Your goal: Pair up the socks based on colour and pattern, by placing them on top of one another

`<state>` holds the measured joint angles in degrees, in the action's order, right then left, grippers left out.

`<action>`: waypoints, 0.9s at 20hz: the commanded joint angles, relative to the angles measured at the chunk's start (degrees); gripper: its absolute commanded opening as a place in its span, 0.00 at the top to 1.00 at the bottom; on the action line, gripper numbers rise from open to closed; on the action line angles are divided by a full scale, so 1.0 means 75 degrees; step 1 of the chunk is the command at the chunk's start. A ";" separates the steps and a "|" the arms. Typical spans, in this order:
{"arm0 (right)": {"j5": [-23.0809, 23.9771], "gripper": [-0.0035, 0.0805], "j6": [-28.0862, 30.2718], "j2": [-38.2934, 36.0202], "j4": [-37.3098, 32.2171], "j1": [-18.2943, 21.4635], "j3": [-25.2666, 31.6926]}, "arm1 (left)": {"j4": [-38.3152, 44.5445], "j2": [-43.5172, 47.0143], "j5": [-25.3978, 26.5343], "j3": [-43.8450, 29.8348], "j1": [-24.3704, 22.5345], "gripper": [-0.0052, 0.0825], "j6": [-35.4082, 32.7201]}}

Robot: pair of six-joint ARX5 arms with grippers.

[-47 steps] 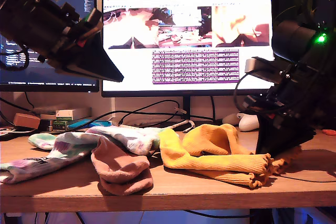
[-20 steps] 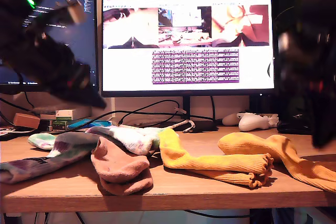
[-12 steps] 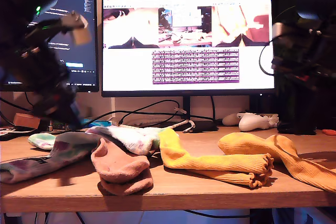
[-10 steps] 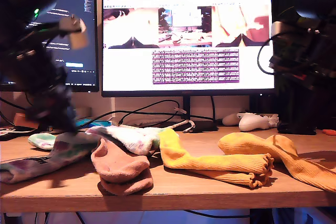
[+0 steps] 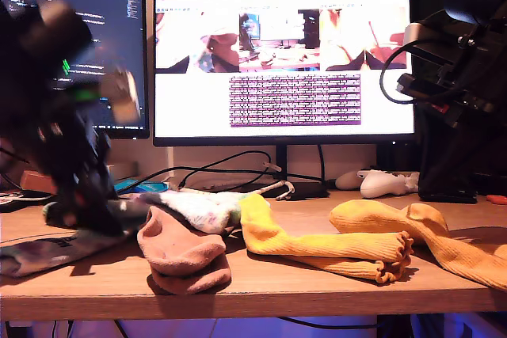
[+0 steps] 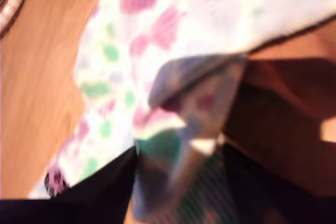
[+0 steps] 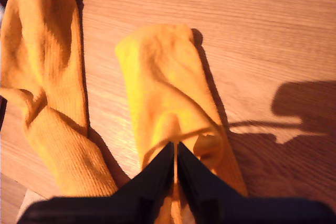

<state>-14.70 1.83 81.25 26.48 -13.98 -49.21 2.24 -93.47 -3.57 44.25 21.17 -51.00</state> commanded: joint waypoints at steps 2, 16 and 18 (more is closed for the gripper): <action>-0.0047 0.96 0.0251 0.0085 -0.0364 -0.0035 -0.0055 | 0.0029 0.0076 0.0050 -0.0023 0.0023 0.98 -0.0050; -0.0845 0.97 0.0350 0.2101 -0.2486 -0.0038 -0.0058 | -0.2250 0.1652 0.0530 0.0667 0.0067 0.97 0.1209; -0.0938 0.97 0.0323 0.2588 -0.2731 -0.0044 -0.0140 | -0.2600 0.1821 0.0560 0.0679 0.0067 0.97 0.1515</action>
<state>-21.37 4.49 98.83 6.46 -13.98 -49.32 -16.91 -80.66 0.58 49.39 21.39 -41.36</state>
